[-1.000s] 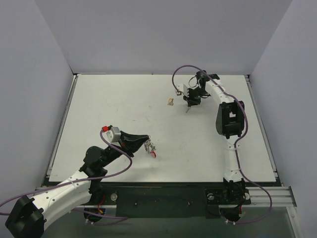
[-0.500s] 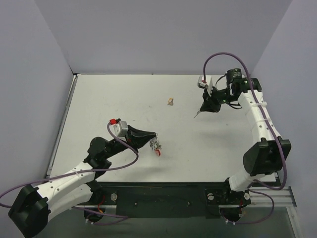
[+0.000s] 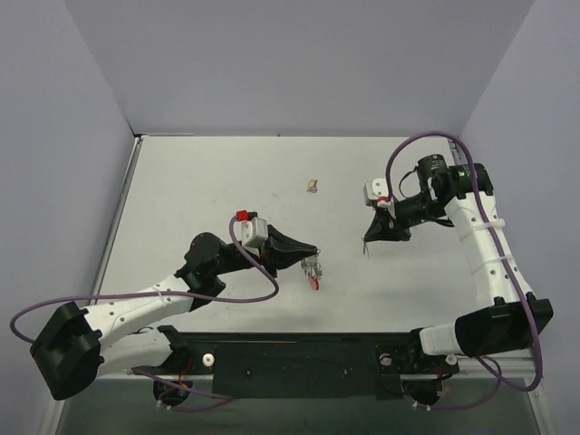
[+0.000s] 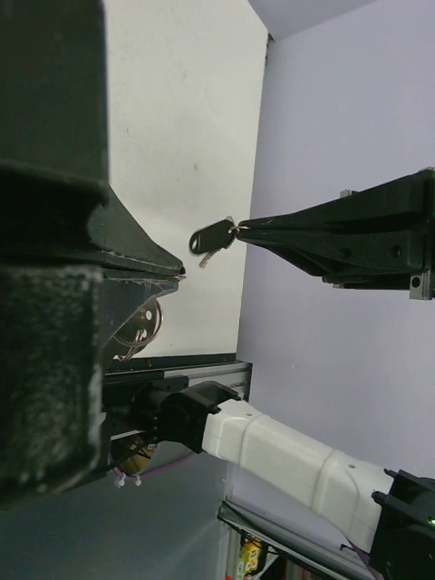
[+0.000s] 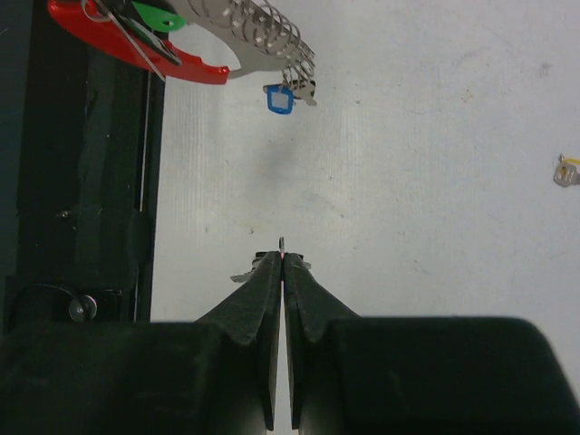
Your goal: Put the keys on the keyring
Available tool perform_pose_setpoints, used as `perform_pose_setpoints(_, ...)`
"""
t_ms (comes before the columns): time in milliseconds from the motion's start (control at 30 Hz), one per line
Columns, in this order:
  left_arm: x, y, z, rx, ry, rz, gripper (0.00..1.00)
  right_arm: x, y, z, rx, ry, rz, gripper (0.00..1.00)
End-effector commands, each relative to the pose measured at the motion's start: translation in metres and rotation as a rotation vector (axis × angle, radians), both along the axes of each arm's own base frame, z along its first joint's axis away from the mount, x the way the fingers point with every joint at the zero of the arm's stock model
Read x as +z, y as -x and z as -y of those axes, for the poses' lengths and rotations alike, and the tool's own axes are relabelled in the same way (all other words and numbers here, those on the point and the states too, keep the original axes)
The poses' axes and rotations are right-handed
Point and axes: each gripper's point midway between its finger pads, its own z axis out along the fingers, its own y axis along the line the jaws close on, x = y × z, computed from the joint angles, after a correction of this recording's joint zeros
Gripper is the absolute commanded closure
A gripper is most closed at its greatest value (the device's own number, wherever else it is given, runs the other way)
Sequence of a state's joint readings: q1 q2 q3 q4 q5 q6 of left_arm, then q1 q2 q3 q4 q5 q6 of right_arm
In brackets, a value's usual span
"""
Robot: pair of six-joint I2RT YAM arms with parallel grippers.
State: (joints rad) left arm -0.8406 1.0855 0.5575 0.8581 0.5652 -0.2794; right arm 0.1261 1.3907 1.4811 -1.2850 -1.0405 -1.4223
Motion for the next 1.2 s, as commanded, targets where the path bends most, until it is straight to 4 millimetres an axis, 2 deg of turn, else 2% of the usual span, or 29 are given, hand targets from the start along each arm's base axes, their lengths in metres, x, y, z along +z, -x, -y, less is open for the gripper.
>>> perform_pose_setpoints(0, 0.026, 0.009, 0.013, -0.031, 0.019, 0.144, 1.0, 0.018, 0.078, -0.004, 0.077, -0.032, -0.173, 1.0)
perform_pose_setpoints(367, 0.022, 0.015, 0.024, -0.022, -0.018, 0.218, 1.0, 0.036, 0.105, -0.015, 0.167, -0.011, -0.101, 1.0)
perform_pose_setpoints(600, 0.019, 0.019, 0.024, -0.021, -0.039, 0.242, 1.0, 0.037, 0.122, -0.023, 0.262, 0.009, -0.088, 1.0)
perform_pose_setpoints(800, 0.009, 0.021, 0.021, -0.008, -0.089, 0.284, 1.0, 0.04, 0.126, -0.024, 0.294, 0.057, -0.068, 1.0)
perform_pose_setpoints(967, 0.009, 0.021, 0.018, 0.006, -0.081, 0.298, 1.0, 0.034, 0.125, -0.023, 0.295, 0.098, -0.09, 1.0)
perform_pose_setpoints(1067, 0.012, 0.021, 0.016, 0.015, -0.063, 0.297, 1.0, 0.034, 0.116, -0.021, 0.254, 0.148, -0.112, 1.0)
perform_pose_setpoints(1167, 0.012, 0.021, 0.013, 0.034, -0.047, 0.298, 1.0, 0.038, 0.106, -0.014, 0.231, 0.207, -0.052, 1.0)
